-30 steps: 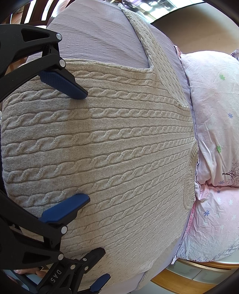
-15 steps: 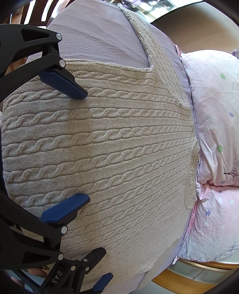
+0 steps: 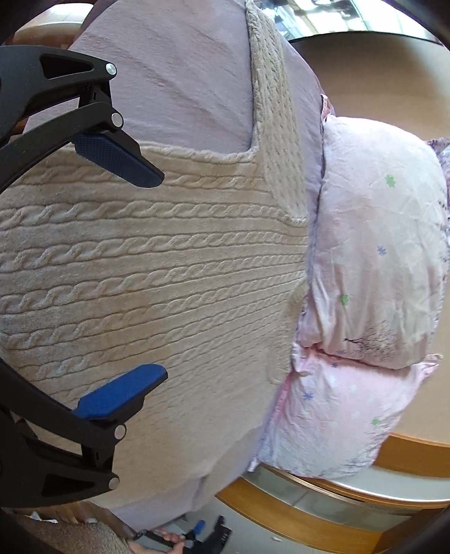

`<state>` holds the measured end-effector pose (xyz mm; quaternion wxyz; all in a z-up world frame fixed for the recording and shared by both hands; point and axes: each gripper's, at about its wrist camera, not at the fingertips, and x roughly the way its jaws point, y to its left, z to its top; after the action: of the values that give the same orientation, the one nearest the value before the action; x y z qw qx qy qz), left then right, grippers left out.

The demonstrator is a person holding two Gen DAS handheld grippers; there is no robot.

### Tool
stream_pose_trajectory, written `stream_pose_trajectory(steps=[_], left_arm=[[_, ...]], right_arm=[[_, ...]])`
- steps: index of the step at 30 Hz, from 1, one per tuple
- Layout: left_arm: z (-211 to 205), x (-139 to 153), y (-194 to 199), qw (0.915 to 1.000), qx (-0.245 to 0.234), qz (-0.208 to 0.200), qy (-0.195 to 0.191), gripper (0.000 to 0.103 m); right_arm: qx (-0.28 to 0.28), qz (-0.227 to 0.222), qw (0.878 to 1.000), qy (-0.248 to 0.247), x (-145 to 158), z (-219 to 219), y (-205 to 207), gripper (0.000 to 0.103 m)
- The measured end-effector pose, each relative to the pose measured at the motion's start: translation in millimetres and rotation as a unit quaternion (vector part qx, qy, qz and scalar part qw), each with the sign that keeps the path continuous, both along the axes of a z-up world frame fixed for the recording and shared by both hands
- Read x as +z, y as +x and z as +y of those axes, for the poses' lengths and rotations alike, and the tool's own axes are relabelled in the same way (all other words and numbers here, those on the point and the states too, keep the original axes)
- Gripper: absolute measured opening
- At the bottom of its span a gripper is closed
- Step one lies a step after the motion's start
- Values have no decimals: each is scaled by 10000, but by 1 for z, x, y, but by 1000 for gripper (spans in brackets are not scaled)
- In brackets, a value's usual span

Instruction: Fold small clothes

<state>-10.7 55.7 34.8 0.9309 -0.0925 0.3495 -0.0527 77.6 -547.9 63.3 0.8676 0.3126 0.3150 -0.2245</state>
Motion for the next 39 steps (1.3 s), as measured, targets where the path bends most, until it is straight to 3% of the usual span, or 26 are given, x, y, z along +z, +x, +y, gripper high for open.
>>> stream_pose_trajectory(steps=[4,7,10,11,12,15,17,19,21,23,24,26,27,28,29,30,32,37,39], left_arm=[[26,7,4,9994,256,-185,-142,102],[49,8,3,9979,324,-289,-482,102],[71,11,1,9950,573,-398,-713,102],[78,12,0,9944,663,-422,-712,102],[84,13,0,9938,728,-450,-710,102],[105,15,1,9913,950,-459,-787,102],[122,17,1,9887,1116,-491,-871,102],[140,21,1,9851,1313,-584,-942,102],[157,23,5,9824,1466,-592,-993,102],[175,23,13,9798,1582,-491,-1120,102],[182,23,18,9786,1623,-427,-1192,102],[200,19,30,9749,1684,-260,-1434,102],[211,16,36,9712,1727,-200,-1629,102],[220,13,40,9681,1751,-166,-1787,102],[229,10,44,9644,1813,-117,-1922,102],[239,8,47,9606,1891,-84,-2037,102],[264,-1,54,9485,2184,9,-2293,102],[321,-28,60,9051,2744,184,-3244,102],[339,-29,59,8932,3053,70,-3302,100]], right_arm=[[-542,190,9926,1072,-39,-59,14,51],[-718,229,9855,1518,-61,-76,23,47],[-838,101,9852,1494,-69,-81,28,38],[-841,85,9847,1522,-73,-83,33,28],[-831,111,9847,1524,-76,-86,36,12],[-810,109,9886,1267,-64,-80,44,11],[-401,-198,9979,472,-26,-44,50,11],[322,-648,9974,68,10,5,59,10],[1232,-1036,9868,-204,41,70,66,10],[2340,-1330,9623,-386,61,151,71,11],[2882,-1367,9470,-383,63,190,73,12],[4091,-1196,9045,-142,54,268,73,19],[4512,-1132,8852,-36,49,296,69,27],[4773,-1084,8720,-76,46,319,62,33],[4827,-1154,8679,-198,47,330,55,48],[4779,-1280,8683,-351,50,333,48,62],[4556,-1513,8743,-718,55,330,33,75],[4065,-1349,9009,-698,55,288,18,78],[3886,-1303,9095,-700,51,272,13,80]])
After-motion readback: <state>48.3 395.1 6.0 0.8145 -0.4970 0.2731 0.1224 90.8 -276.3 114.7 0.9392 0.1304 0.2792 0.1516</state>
